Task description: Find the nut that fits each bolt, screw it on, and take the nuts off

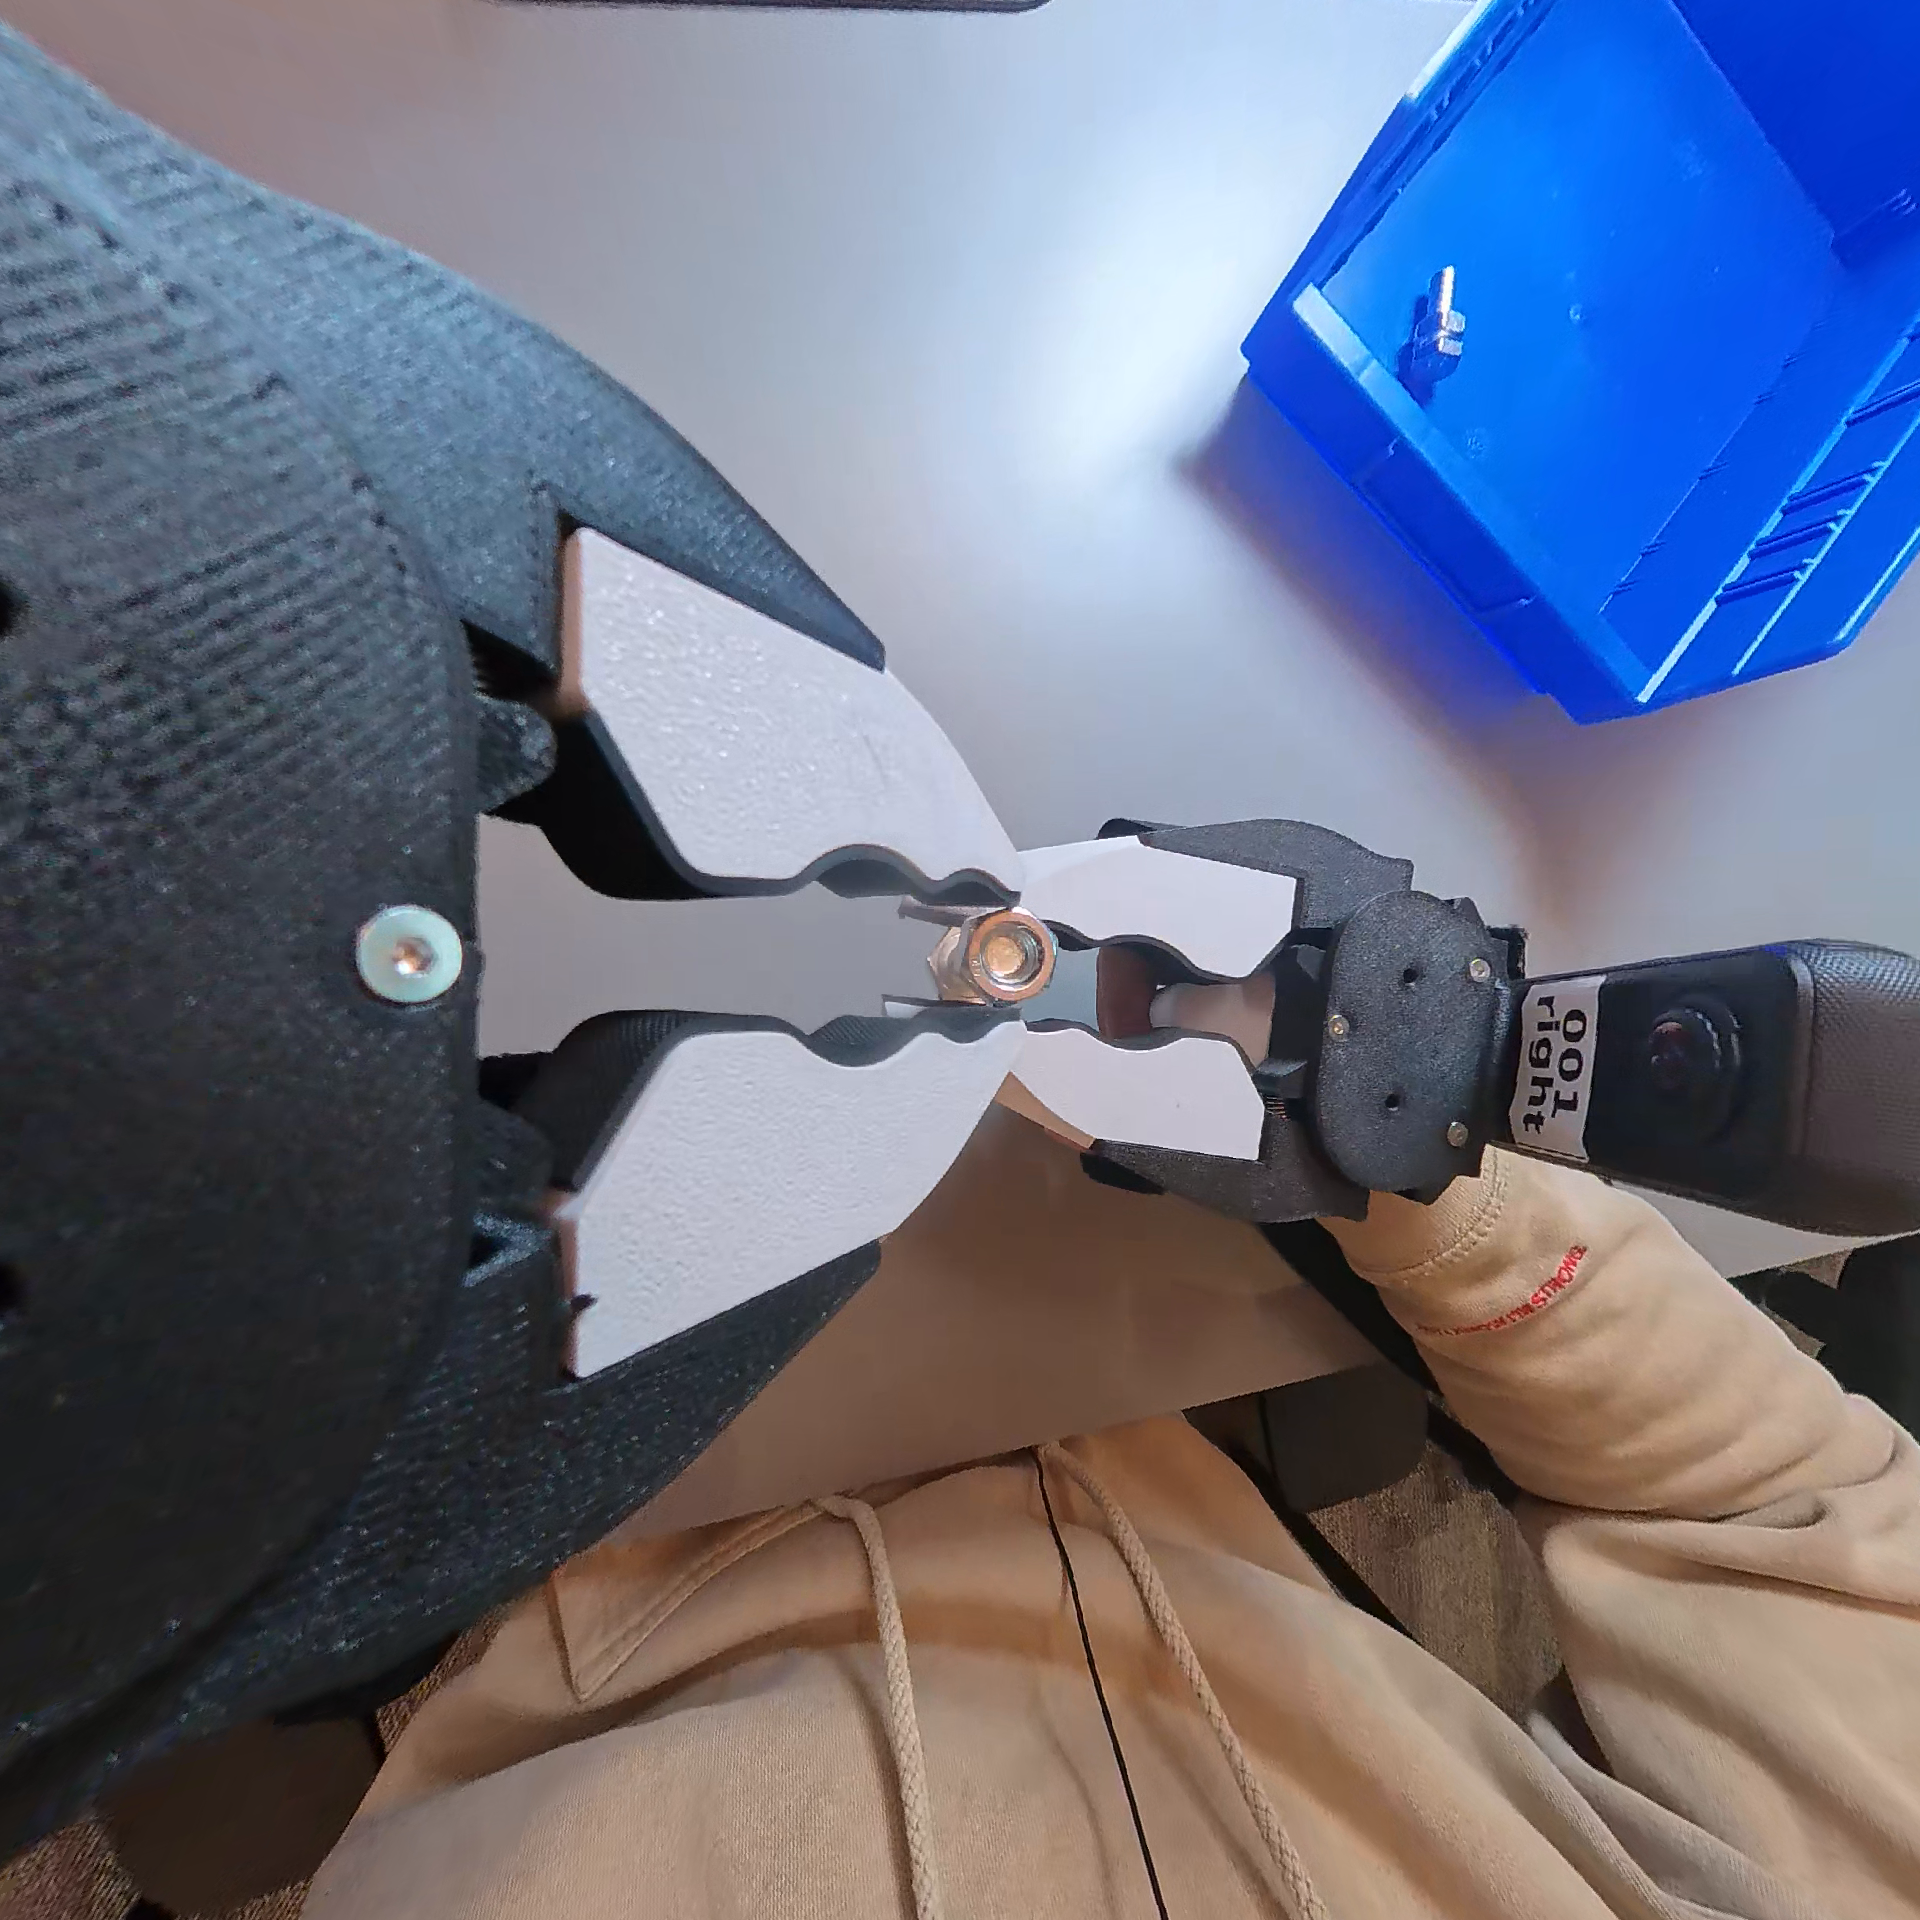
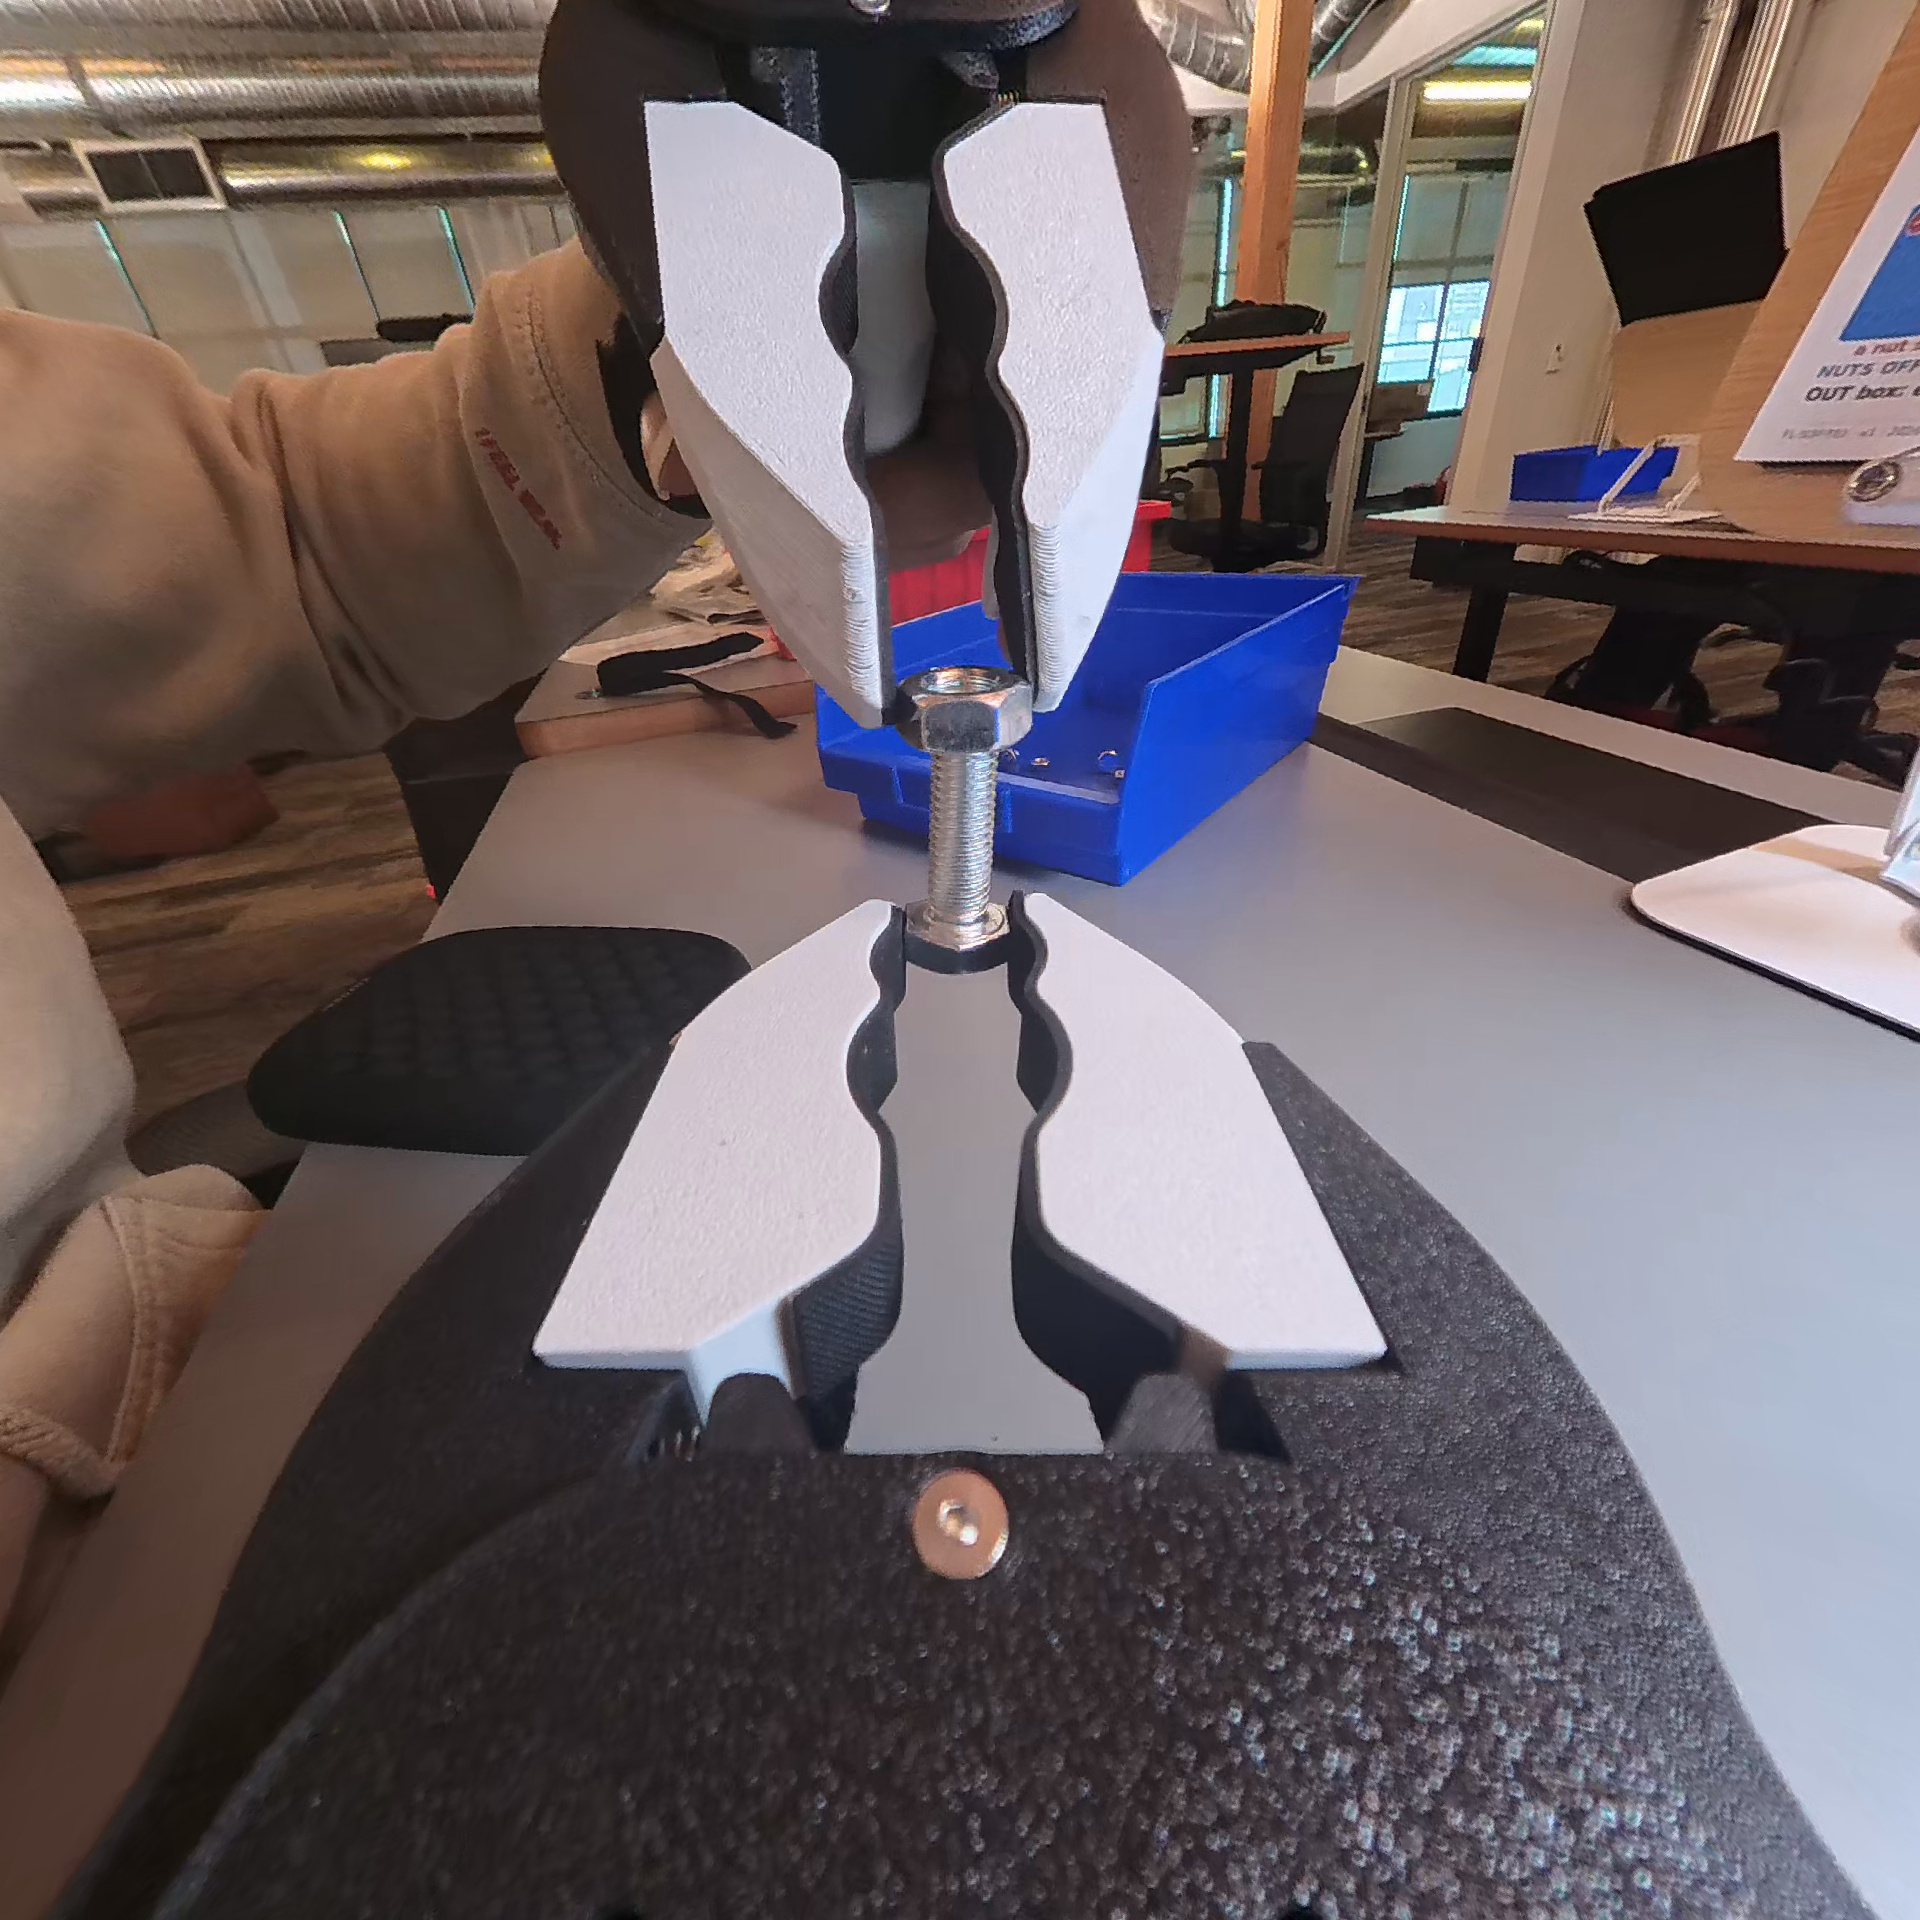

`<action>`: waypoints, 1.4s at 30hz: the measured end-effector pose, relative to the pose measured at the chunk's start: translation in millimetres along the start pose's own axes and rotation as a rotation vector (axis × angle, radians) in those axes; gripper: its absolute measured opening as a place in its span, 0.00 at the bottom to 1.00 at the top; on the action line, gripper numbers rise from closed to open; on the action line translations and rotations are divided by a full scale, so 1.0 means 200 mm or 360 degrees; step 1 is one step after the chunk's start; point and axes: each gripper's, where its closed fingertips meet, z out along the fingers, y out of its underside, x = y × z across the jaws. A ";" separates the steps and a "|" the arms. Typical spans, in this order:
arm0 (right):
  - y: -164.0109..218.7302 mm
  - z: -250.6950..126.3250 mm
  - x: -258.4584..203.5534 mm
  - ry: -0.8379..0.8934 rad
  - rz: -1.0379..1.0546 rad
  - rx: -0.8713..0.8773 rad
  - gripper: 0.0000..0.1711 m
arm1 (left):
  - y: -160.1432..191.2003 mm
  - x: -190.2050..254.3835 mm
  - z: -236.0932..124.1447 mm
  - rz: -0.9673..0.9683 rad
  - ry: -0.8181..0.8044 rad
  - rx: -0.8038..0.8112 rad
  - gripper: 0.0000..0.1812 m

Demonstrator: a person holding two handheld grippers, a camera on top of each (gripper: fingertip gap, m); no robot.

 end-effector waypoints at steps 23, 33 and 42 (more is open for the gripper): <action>-0.02 -0.01 0.01 0.0010 0.0014 0.0055 0.11 | -0.02 -0.04 -0.03 -0.0085 -0.0371 0.0876 0.13; -0.04 -0.01 0.00 -0.0029 0.0000 0.0089 0.11 | 0.00 -0.01 -0.05 -0.0157 -0.0293 0.1089 0.13; -0.07 -0.03 -0.01 -0.0039 -0.0020 0.0143 0.11 | 0.04 -0.09 -0.08 -0.0286 -0.0347 0.1196 0.09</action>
